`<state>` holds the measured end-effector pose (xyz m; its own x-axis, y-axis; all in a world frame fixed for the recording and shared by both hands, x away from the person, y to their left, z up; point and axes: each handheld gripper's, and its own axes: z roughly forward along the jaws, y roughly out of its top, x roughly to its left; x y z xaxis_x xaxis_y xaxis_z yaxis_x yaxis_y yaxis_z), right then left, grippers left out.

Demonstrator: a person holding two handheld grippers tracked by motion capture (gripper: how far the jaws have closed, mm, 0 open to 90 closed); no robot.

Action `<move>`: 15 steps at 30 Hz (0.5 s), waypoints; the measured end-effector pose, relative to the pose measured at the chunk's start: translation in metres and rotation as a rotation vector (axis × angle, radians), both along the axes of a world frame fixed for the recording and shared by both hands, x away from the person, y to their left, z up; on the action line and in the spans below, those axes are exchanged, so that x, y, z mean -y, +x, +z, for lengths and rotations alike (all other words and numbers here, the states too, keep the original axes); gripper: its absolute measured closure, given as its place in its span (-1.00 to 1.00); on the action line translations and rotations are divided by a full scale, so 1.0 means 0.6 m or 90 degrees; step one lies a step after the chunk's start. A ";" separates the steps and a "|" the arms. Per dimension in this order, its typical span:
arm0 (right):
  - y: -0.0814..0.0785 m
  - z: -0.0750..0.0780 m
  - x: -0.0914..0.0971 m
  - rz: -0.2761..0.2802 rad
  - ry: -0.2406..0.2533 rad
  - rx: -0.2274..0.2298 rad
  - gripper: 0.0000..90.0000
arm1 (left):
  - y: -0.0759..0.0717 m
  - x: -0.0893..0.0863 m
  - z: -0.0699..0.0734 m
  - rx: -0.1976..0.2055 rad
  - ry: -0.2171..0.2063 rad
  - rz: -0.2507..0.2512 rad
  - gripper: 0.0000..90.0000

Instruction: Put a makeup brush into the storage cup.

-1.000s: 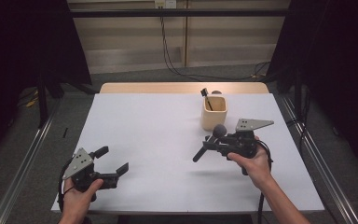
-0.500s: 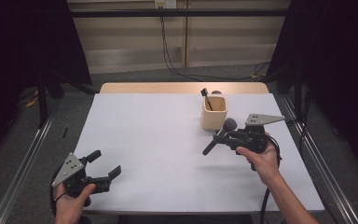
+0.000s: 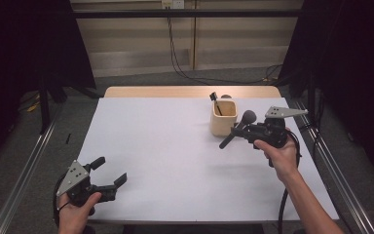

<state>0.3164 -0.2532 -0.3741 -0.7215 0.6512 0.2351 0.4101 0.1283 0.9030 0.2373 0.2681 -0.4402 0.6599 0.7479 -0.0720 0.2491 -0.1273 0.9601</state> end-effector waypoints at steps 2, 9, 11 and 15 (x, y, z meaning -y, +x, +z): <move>0.004 0.004 0.001 -0.004 -0.002 0.003 0.60 | 0.001 -0.002 0.000 -0.002 0.000 0.002 -0.91; 0.021 0.024 0.002 -0.013 -0.004 0.017 0.60 | 0.005 -0.003 0.000 -0.004 0.003 0.008 -0.92; 0.025 0.029 0.002 -0.016 -0.008 0.022 0.60 | 0.006 -0.004 0.000 -0.004 0.001 0.006 -0.91; 0.034 0.036 0.002 -0.022 -0.006 0.026 0.60 | 0.005 -0.004 0.000 -0.006 0.004 0.007 -0.92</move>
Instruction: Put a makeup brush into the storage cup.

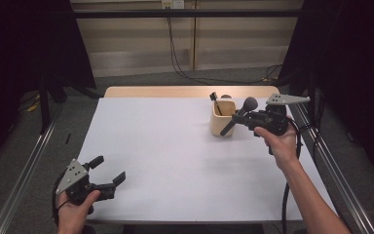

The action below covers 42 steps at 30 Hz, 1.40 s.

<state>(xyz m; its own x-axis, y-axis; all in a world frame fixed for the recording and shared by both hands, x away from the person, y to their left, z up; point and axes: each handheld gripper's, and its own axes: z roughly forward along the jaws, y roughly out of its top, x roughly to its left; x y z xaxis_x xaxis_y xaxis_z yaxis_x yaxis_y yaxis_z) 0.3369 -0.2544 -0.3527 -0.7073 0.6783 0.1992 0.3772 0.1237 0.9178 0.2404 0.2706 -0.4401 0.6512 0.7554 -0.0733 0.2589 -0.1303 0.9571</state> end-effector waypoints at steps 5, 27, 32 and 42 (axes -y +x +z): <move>0.011 0.008 -0.003 0.004 -0.004 0.006 0.60 | 0.001 -0.001 0.000 -0.002 0.002 -0.002 -0.91; 0.068 0.050 0.003 -0.042 0.004 0.037 0.60 | -0.002 0.002 0.002 0.004 0.017 -0.007 -0.92; 0.083 0.051 0.000 -0.052 0.002 0.035 0.60 | -0.001 0.000 0.002 0.004 0.017 -0.005 -0.92; 0.098 0.042 -0.003 -0.060 -0.011 0.025 0.60 | 0.001 -0.001 0.001 0.006 0.021 -0.007 -0.92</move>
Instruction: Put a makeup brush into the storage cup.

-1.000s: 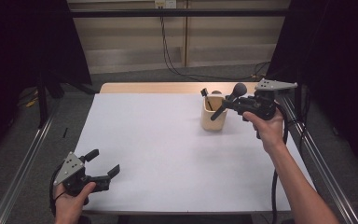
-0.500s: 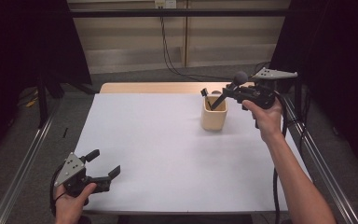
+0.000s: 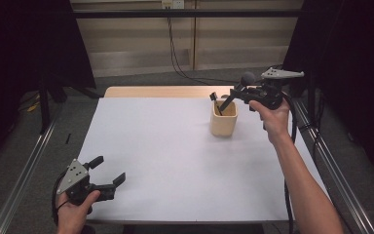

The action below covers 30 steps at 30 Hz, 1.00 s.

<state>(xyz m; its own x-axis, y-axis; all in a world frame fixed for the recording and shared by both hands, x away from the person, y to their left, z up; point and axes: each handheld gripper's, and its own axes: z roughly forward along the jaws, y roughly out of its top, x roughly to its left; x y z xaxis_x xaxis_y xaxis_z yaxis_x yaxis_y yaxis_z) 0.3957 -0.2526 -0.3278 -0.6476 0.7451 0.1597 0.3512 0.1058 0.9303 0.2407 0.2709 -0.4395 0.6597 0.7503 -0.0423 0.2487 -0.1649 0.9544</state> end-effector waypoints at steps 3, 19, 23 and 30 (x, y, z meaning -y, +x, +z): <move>0.001 -0.003 -0.002 -0.001 -0.012 -0.002 0.60 | 0.000 0.000 0.000 -0.001 0.001 0.001 -0.92; 0.015 -0.024 -0.008 -0.002 -0.050 -0.025 0.60 | 0.001 0.000 0.000 0.000 0.005 0.006 -0.91; 0.017 -0.030 -0.011 0.001 -0.050 -0.026 0.60 | 0.000 -0.001 -0.001 0.000 0.005 0.007 -0.91; 0.022 -0.042 -0.011 -0.006 -0.064 -0.041 0.60 | 0.001 0.000 -0.001 0.000 0.007 0.005 -0.92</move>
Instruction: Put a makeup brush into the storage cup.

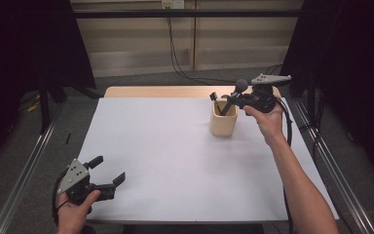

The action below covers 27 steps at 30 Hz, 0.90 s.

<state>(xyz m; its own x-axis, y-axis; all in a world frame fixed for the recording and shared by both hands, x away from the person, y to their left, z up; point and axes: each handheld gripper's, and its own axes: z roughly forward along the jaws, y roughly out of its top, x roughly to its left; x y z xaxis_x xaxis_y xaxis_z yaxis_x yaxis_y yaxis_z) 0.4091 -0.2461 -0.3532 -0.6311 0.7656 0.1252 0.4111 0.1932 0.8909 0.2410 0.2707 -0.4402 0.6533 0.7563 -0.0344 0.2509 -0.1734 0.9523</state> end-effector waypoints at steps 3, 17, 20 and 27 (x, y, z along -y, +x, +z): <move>0.004 -0.005 0.000 -0.004 -0.001 -0.004 0.60 | 0.000 0.000 0.000 0.001 0.000 0.000 -0.92; 0.016 -0.028 -0.006 -0.012 -0.018 -0.011 0.60 | 0.001 -0.001 0.000 -0.001 0.001 0.000 -0.92; 0.017 -0.034 -0.006 -0.014 -0.018 -0.015 0.60 | 0.001 0.000 -0.001 -0.001 0.001 0.000 -0.91; 0.016 -0.048 -0.006 -0.012 -0.023 -0.020 0.60 | 0.002 0.000 -0.001 -0.005 0.005 -0.002 -0.92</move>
<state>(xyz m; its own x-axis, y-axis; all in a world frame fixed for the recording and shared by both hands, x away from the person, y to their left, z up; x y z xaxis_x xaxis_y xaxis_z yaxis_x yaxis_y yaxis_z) 0.4184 -0.2424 -0.3823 -0.6127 0.7816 0.1170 0.4430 0.2171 0.8699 0.2422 0.2705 -0.4409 0.6560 0.7541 -0.0331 0.2577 -0.1826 0.9488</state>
